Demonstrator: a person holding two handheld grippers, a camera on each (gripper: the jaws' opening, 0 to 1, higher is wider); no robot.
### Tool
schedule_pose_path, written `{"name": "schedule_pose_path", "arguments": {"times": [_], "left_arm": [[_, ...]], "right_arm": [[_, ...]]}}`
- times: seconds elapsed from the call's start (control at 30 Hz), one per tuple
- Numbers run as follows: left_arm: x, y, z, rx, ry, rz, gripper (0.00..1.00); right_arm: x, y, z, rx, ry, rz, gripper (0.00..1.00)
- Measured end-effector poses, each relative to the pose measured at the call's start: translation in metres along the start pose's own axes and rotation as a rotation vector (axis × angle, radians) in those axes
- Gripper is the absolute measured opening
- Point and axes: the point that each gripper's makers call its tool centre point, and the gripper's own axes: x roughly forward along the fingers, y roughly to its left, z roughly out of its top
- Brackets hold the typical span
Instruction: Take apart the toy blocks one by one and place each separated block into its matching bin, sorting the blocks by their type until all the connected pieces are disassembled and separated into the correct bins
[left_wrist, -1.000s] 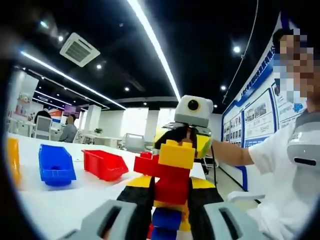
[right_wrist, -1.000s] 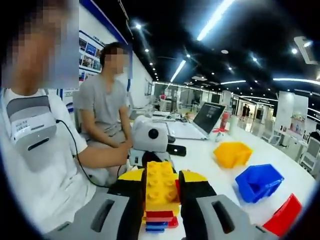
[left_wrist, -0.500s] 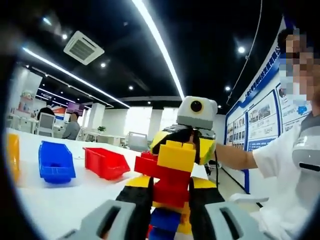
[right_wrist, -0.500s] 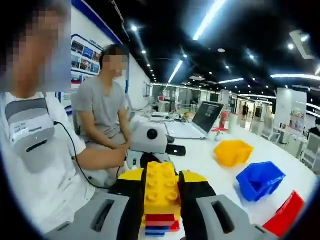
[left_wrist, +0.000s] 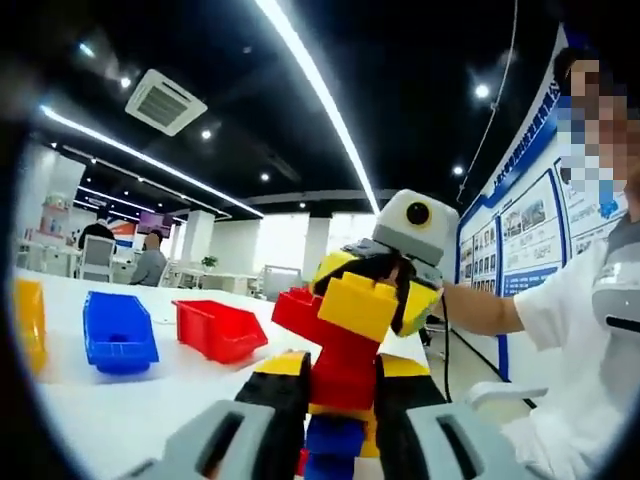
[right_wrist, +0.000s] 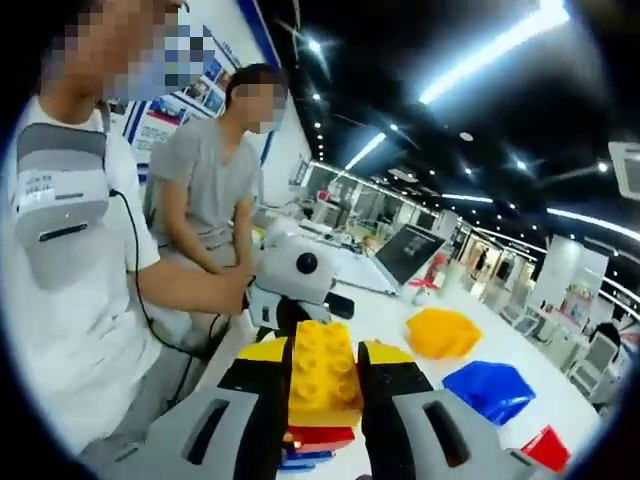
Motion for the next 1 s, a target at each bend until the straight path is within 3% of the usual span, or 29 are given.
{"name": "schedule_pose_path", "arguments": {"times": [0.2, 0.4, 0.53, 0.63, 0.7, 0.73, 0.77, 0.8, 0.87, 0.9, 1.0], "left_arm": [[0.001, 0.0, 0.0, 0.022, -0.009, 0.003, 0.27], [0.0, 0.005, 0.008, 0.096, -0.038, 0.034, 0.41], [0.006, 0.005, 0.008, 0.128, -0.024, 0.065, 0.48], [0.01, 0.013, 0.013, 0.133, -0.004, 0.175, 0.48], [0.012, 0.016, 0.025, 0.135, -0.043, 0.267, 0.48], [0.012, 0.016, 0.027, 0.129, -0.041, 0.299, 0.48], [0.011, 0.019, 0.028, 0.123, -0.035, 0.358, 0.47], [0.013, 0.018, 0.029, 0.149, -0.026, 0.376, 0.47], [0.011, 0.025, 0.025, 0.155, 0.014, 0.473, 0.48], [0.011, 0.025, 0.026, 0.158, 0.011, 0.477, 0.48], [0.011, 0.023, 0.036, 0.02, -0.066, 0.507, 0.43]], "right_arm": [[-0.003, -0.007, 0.008, 0.21, -0.108, 0.022, 0.27], [-0.005, -0.019, 0.005, 0.264, -0.116, 0.0, 0.27], [-0.004, -0.023, 0.007, 0.302, -0.133, -0.029, 0.27], [-0.004, -0.029, 0.008, 0.322, -0.13, -0.104, 0.27], [-0.002, -0.029, 0.008, 0.34, -0.117, -0.128, 0.27], [-0.001, -0.033, 0.007, 0.323, -0.108, -0.186, 0.27], [-0.001, -0.036, 0.007, 0.312, -0.101, -0.236, 0.27], [0.0, -0.035, 0.01, 0.331, -0.113, -0.251, 0.27], [0.0, -0.037, 0.017, 0.338, -0.139, -0.302, 0.27], [0.001, -0.038, 0.021, 0.312, -0.139, -0.322, 0.27], [0.003, -0.039, 0.027, 0.258, -0.132, -0.381, 0.27]]}}
